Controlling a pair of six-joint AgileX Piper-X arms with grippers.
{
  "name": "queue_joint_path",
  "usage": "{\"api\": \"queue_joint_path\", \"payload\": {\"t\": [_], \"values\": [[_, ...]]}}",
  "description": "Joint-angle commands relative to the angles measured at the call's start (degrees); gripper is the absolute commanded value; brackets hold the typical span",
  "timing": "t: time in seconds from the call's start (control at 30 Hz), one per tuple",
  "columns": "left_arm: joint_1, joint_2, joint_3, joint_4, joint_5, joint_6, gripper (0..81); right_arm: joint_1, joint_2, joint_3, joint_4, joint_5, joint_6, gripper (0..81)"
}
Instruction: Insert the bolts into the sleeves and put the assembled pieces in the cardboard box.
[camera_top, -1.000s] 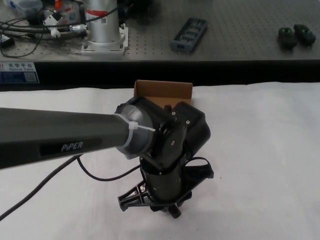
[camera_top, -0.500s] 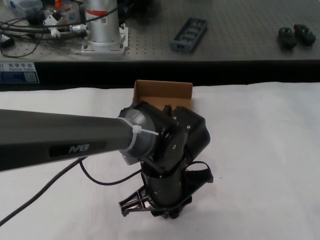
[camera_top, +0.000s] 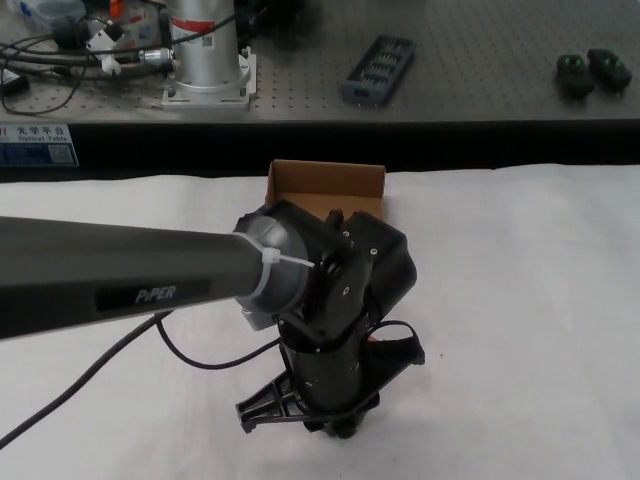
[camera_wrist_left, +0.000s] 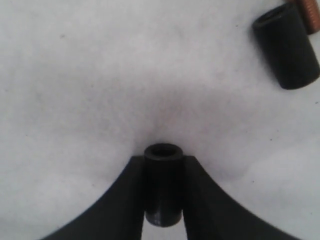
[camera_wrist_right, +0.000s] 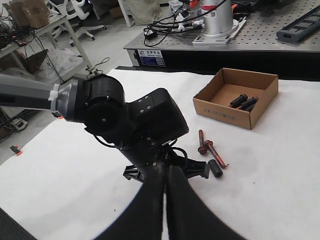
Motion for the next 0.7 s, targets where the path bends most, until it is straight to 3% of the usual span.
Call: {"api": "queue_joint_path", "payload": {"t": [0.0, 0.17, 0.4, 0.67], "values": [[-0.07, -3.00, -0.19, 0.55, -2.58, 3.26, 0.8, -0.39, 0.04, -0.40, -0.80, 0.14, -0.04, 2.9], [-0.07, -9.36, -0.19, -3.08, -8.37, 20.16, 0.8, -0.39, 5.13, -0.40, -1.07, -1.38, -0.04, 2.9], [0.81, -18.21, 1.64, -4.82, -12.76, 31.07, 0.8, -0.39, 19.60, -4.34, -1.07, -7.64, -0.22, 2.9], [4.77, -29.68, 15.00, -17.64, -1.44, 40.06, 0.8, -0.39, 35.88, -13.02, -0.94, -7.99, -8.84, 2.9]]}}
